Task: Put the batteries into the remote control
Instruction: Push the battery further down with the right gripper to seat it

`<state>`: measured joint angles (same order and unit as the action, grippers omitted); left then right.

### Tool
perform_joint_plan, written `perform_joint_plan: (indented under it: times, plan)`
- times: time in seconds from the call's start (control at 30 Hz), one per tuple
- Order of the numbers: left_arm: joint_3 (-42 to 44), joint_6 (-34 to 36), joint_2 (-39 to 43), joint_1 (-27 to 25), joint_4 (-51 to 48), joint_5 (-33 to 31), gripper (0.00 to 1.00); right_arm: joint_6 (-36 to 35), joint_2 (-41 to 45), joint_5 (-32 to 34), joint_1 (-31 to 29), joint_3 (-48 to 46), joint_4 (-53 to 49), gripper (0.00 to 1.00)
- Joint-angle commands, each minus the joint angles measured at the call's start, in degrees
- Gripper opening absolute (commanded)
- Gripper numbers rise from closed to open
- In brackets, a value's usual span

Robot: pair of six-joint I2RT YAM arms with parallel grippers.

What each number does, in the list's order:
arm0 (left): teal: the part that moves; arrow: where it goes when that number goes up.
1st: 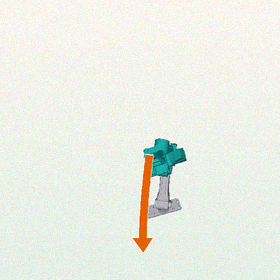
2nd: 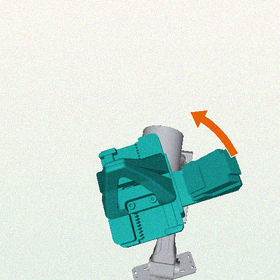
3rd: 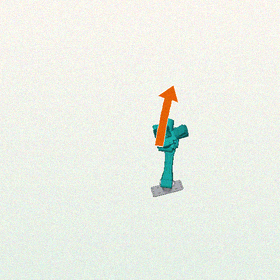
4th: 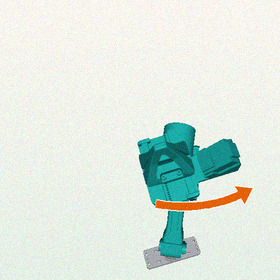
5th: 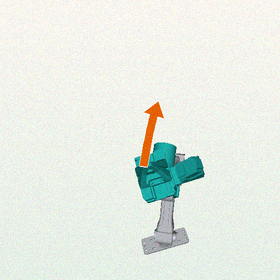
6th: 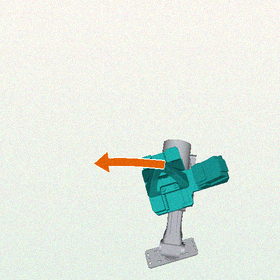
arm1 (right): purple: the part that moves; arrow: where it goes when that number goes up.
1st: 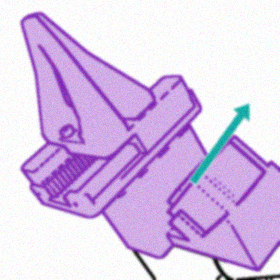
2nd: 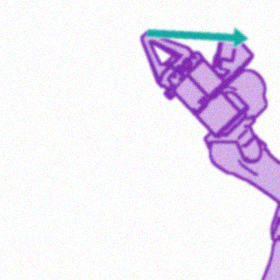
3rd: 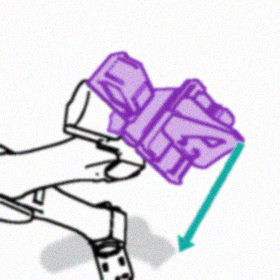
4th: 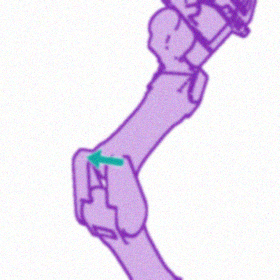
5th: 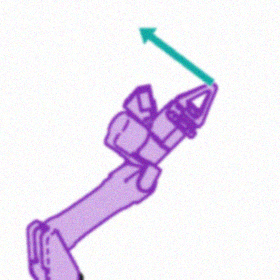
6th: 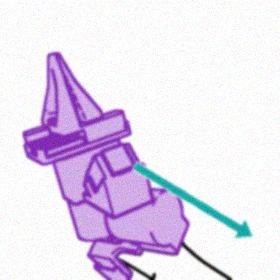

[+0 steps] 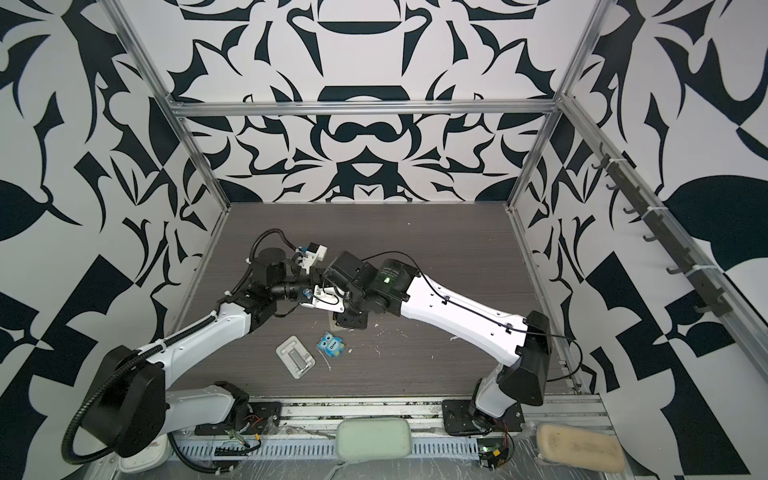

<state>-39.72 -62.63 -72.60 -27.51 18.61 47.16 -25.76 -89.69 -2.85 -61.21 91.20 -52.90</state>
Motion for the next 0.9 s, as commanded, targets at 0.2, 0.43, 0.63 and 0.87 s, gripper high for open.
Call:
perform_joint_plan:
  times: [0.2, 0.43, 0.63, 0.87]
  plan:
    - [-0.82, 0.13, 0.61, -0.09, 0.52, 1.51, 0.00, 0.69, 1.62, -1.06, 0.82, 0.91, 1.81, 0.23]
    - [-0.71, 0.22, 1.27, -0.09, 0.02, 1.27, 0.00, 0.19, -1.30, -0.50, 0.92, 0.59, 2.74, 0.19]
    - [-0.71, 0.21, 1.58, -0.09, -0.04, 1.26, 0.00, 1.30, -3.01, -0.44, 0.92, -0.43, 4.28, 0.18]
    - [-0.56, 0.36, 2.10, -0.09, -0.44, 0.82, 0.00, 3.04, -3.94, 0.82, 0.97, -2.74, 4.97, 0.16]
